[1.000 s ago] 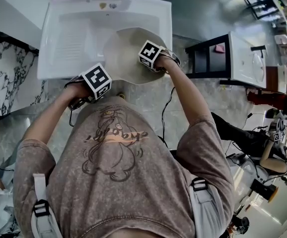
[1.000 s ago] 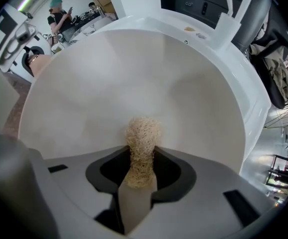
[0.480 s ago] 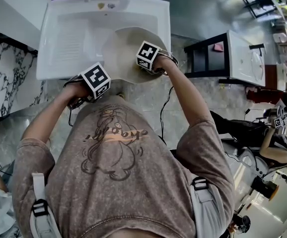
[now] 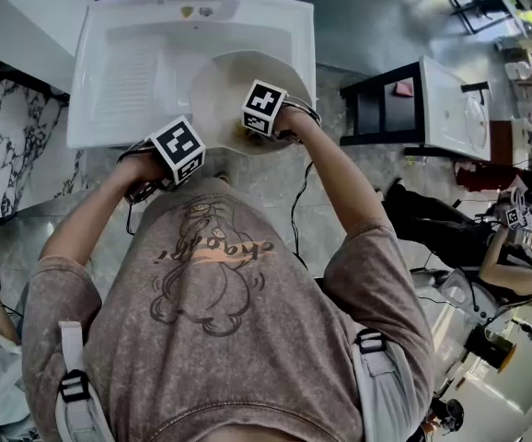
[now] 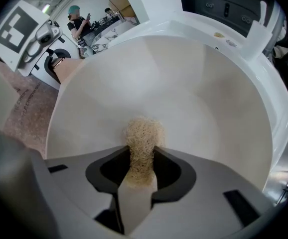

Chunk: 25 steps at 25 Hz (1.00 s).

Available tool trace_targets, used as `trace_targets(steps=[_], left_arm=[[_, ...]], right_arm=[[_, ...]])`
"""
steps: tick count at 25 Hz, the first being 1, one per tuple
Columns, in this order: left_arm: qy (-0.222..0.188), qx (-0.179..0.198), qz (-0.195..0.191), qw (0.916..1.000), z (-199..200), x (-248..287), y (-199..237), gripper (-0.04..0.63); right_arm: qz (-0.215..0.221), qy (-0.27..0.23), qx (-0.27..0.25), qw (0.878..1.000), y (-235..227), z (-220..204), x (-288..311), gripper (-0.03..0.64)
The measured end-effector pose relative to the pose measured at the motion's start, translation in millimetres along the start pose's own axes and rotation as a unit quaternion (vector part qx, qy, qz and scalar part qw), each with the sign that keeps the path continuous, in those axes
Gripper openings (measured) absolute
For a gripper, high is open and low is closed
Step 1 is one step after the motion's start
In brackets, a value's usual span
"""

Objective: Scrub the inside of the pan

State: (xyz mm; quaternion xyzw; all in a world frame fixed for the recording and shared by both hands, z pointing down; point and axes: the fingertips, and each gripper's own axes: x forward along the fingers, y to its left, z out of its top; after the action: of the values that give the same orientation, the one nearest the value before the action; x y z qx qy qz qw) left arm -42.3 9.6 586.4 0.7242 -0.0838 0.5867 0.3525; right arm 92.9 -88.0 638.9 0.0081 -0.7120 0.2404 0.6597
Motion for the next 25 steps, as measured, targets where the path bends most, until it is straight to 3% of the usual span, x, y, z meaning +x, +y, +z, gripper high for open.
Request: trace_targets(steps=[11,25], left_arm=[[0.0,-0.001,-0.003,1.0,0.0,1.4,-4.3,0.107],[-0.008,-0.008,-0.006,0.9999,0.5,2.7,-4.6,0.109]], right_arm=[[0.002,-0.023,-0.019,1.0,11.7,39.6,6.8,0.149],[-0.045,-0.064,0.004,0.997,-16.0,82.3,10.6,0.149]])
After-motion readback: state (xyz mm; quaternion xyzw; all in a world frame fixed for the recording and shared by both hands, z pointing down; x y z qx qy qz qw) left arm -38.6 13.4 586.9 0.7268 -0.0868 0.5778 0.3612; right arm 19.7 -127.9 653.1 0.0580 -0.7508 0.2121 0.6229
